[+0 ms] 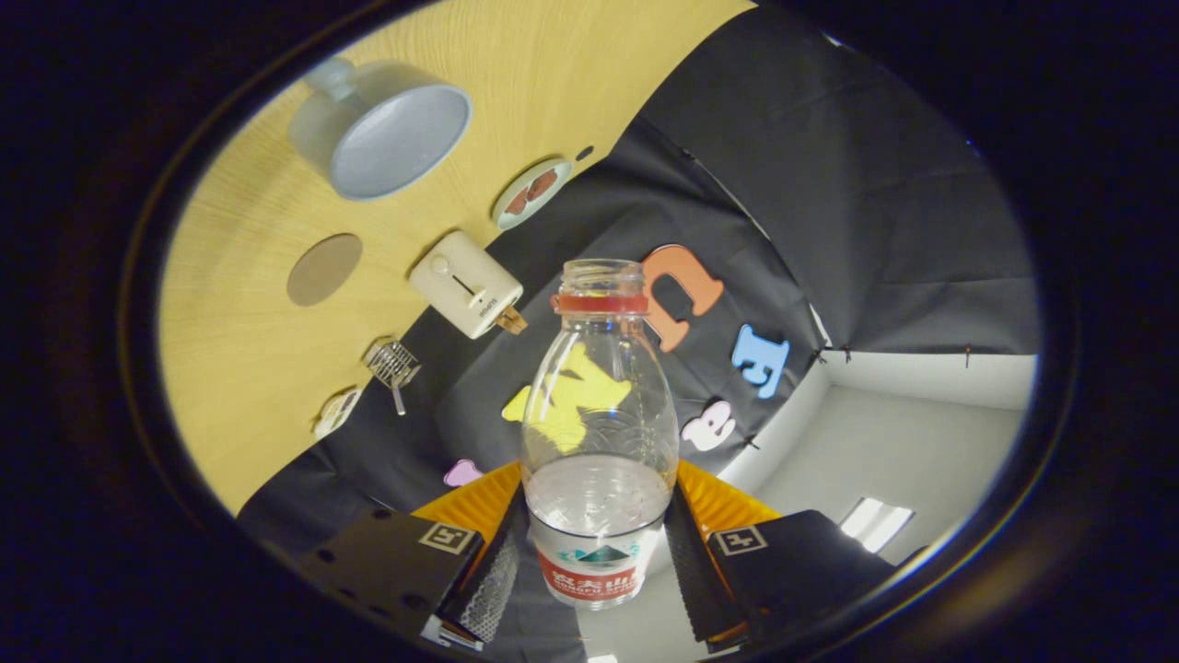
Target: Take the bottle from table, then pour the juice into the cup, finally place the bottle on the coaster
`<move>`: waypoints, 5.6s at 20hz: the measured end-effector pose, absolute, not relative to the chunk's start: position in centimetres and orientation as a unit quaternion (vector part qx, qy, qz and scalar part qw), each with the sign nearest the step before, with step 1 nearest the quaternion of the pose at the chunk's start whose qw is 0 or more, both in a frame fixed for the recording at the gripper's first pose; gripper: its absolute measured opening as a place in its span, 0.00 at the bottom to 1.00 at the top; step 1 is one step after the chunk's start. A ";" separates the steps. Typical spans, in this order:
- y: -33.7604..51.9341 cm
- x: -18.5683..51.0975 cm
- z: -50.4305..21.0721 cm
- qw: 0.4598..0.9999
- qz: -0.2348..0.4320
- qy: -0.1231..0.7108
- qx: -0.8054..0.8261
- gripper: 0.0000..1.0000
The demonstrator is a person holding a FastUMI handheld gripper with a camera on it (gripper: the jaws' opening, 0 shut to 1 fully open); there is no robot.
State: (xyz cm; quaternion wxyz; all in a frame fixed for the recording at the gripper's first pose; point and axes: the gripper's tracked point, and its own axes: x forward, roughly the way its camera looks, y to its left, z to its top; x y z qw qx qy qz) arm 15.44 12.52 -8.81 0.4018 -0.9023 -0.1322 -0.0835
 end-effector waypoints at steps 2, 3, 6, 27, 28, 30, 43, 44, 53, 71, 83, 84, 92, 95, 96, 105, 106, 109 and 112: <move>12.3 15.7 -9.0 0.405 -0.084 -0.130 -0.901 0.79; 12.2 15.7 -9.2 0.407 -0.084 -0.129 -0.901 0.79; 11.4 15.6 -9.9 0.432 -0.082 -0.117 -0.891 0.79; 1.7 18.4 -16.7 0.838 -0.017 0.095 -0.538 0.80; 1.6 18.8 -16.5 0.854 -0.017 0.098 -0.510 0.80; 1.9 19.1 -16.1 0.885 -0.012 0.105 -0.454 0.80; 3.3 22.5 -10.9 0.990 -0.016 0.054 -0.128 0.81; 3.6 22.7 -10.8 0.992 -0.014 0.043 -0.117 0.81; 6.0 27.1 -14.2 0.999 0.007 0.009 -0.045 0.82; 7.1 33.8 -25.8 0.997 0.019 0.063 -0.034 0.83; 6.3 31.1 -22.3 0.999 0.025 0.044 -0.011 1.00; 6.2 30.6 -21.7 0.999 0.024 0.042 -0.005 1.00; 5.2 24.6 -16.9 0.999 0.002 0.037 0.003 1.00; 4.7 21.8 -14.1 1.000 -0.003 0.028 -0.009 1.00; 4.2 21.0 -13.0 1.000 -0.007 0.023 -0.013 1.00; 3.5 13.2 -4.1 1.000 -0.002 -0.003 -0.019 1.00; 3.3 12.4 -3.5 1.000 -0.008 0.005 -0.019 1.00; 3.0 10.1 -0.8 1.000 -0.013 0.003 0.005 1.00; 2.9 8.4 1.0 1.000 -0.009 0.004 0.006 1.00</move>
